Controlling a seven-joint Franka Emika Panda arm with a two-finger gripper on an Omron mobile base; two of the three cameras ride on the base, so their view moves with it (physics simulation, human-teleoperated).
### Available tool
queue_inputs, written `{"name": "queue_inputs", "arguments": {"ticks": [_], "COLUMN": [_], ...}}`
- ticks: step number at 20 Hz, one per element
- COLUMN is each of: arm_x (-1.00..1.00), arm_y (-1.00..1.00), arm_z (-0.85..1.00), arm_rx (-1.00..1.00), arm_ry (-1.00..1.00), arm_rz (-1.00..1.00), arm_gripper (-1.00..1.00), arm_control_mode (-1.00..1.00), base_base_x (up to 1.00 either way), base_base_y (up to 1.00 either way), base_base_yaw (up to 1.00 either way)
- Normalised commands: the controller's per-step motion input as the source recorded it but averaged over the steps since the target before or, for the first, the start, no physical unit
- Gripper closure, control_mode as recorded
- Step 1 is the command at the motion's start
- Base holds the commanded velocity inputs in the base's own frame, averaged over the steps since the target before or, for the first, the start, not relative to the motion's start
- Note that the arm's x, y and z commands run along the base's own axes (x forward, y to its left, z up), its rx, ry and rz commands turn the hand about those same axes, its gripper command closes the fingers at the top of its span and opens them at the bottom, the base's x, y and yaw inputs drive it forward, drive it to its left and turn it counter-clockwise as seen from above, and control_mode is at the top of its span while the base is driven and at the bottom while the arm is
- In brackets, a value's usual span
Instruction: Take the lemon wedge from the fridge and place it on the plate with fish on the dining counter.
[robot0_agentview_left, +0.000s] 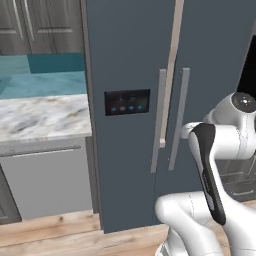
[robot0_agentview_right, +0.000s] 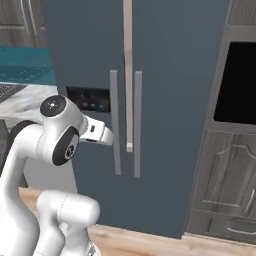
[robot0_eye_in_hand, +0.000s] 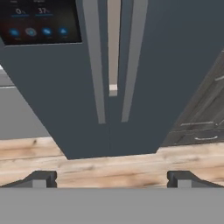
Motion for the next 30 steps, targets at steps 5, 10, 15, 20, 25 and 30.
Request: {"name": "queue_inputs", "arguments": {"ticks": [5,10,15,20,25,30], "arm_x": [0.0,0.0,0.0,0.0,0.0,0.0], "arm_y": [0.0,0.0,0.0,0.0,0.0,0.0], "arm_z": [0.0,0.0,0.0,0.0,0.0,0.0], "arm_rx": [0.0,0.0,0.0,0.0,0.0,0.0], "arm_ry": [0.0,0.0,0.0,0.0,0.0,0.0], "arm_rz": [0.0,0.0,0.0,0.0,0.0,0.0], "arm_gripper": [-1.0,-1.0,-1.0,-1.0,-1.0,-1.0], "arm_control_mode": [1.0,1.0,1.0,1.0,1.0,1.0], "base_base_x": [-0.2,0.0,0.0,-0.06,-0.2,-0.15], "base_base_y": [-0.25,-0.32,-0.15,0.0,0.0,0.0], "base_base_yaw": [-0.01,0.0,0.0,0.0,0.0,0.0]}}
